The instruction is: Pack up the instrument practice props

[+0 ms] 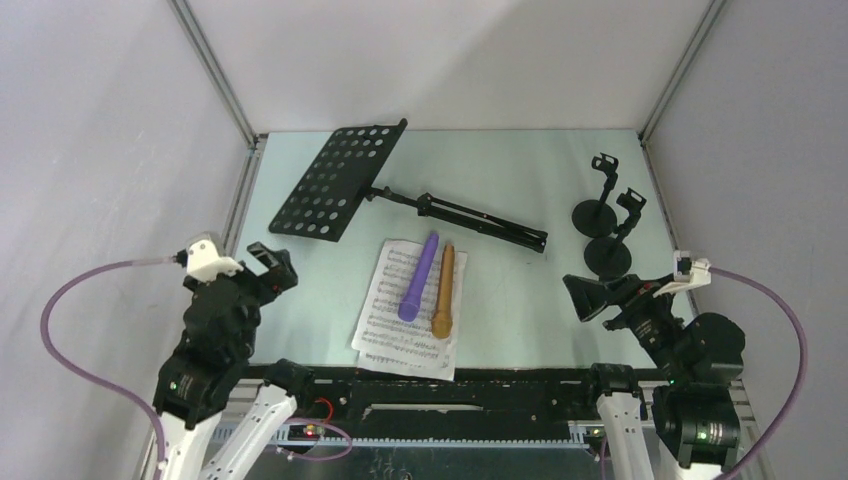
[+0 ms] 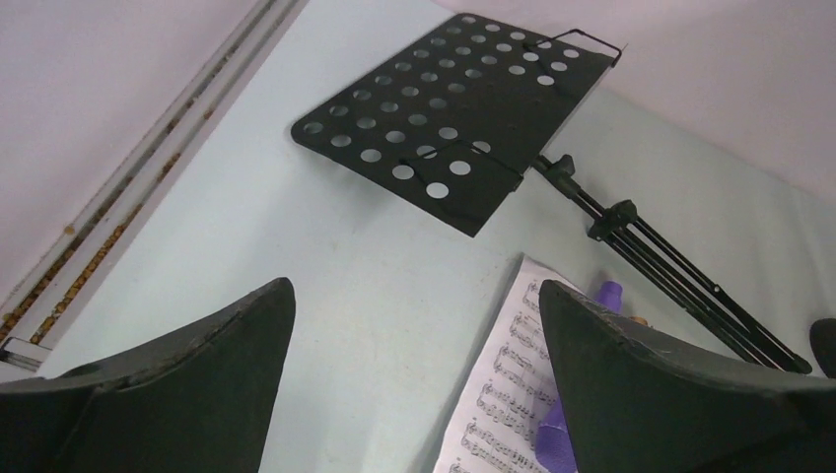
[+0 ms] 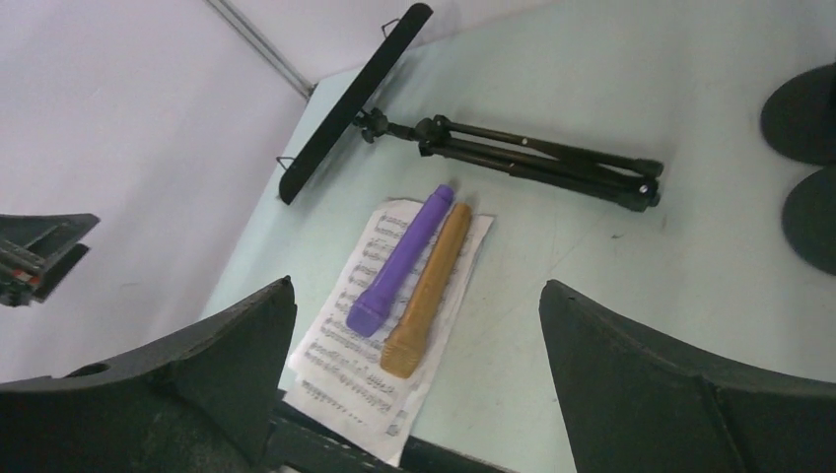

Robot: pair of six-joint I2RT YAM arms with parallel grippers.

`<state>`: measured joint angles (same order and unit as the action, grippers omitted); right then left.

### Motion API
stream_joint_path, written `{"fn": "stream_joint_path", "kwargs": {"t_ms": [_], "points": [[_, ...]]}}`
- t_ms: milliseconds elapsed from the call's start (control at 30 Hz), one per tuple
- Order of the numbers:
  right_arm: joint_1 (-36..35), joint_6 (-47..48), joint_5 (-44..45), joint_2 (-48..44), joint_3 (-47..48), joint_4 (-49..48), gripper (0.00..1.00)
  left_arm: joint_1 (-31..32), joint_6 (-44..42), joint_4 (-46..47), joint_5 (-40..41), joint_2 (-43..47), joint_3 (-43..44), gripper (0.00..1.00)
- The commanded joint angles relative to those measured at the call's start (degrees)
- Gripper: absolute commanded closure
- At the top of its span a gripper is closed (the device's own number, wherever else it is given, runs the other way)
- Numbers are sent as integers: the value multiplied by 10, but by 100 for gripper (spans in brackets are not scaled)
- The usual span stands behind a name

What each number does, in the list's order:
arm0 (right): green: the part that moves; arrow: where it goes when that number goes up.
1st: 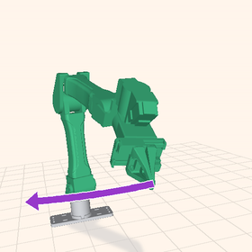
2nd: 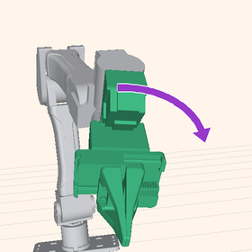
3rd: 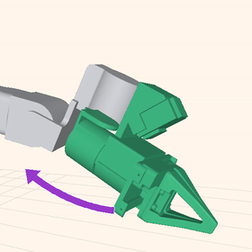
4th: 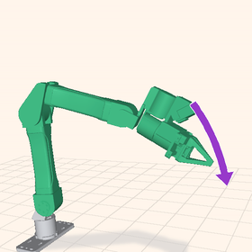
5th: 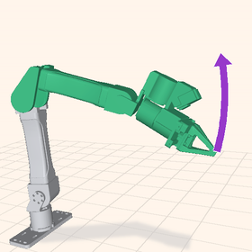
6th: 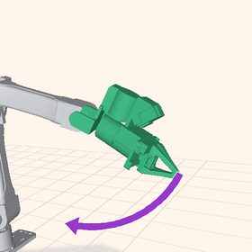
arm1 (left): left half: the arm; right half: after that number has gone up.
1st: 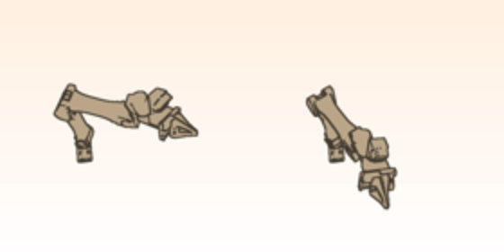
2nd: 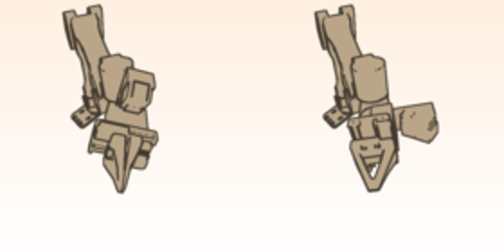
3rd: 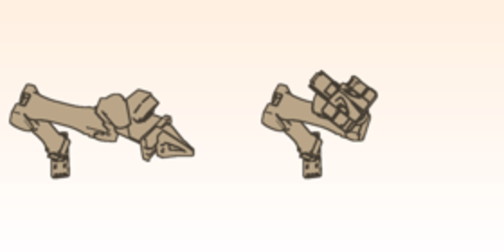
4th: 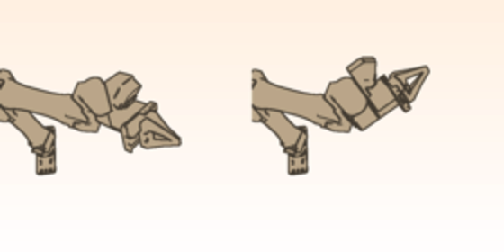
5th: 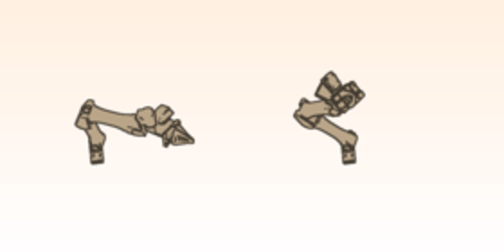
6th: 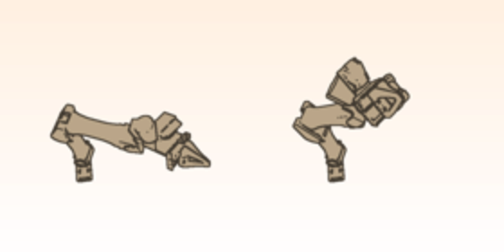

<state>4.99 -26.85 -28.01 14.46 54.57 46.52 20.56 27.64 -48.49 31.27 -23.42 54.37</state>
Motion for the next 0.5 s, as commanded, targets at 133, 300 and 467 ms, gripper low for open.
{"fn": "stream_joint_path", "kwargs": {"t_ms": [133, 300, 467], "points": [[-48, 135, 115, -47, 9, -40, 0, -5, -59, 10, 10, 76, -62, 0], [-48, 160, 143, -58, -2, -38, 0, -5, -66, 24, -6, 91, -75, 0], [-48, 163, 153, -69, -24, -47, 0, -4, -72, 27, -11, 83, -76, 0]]}}
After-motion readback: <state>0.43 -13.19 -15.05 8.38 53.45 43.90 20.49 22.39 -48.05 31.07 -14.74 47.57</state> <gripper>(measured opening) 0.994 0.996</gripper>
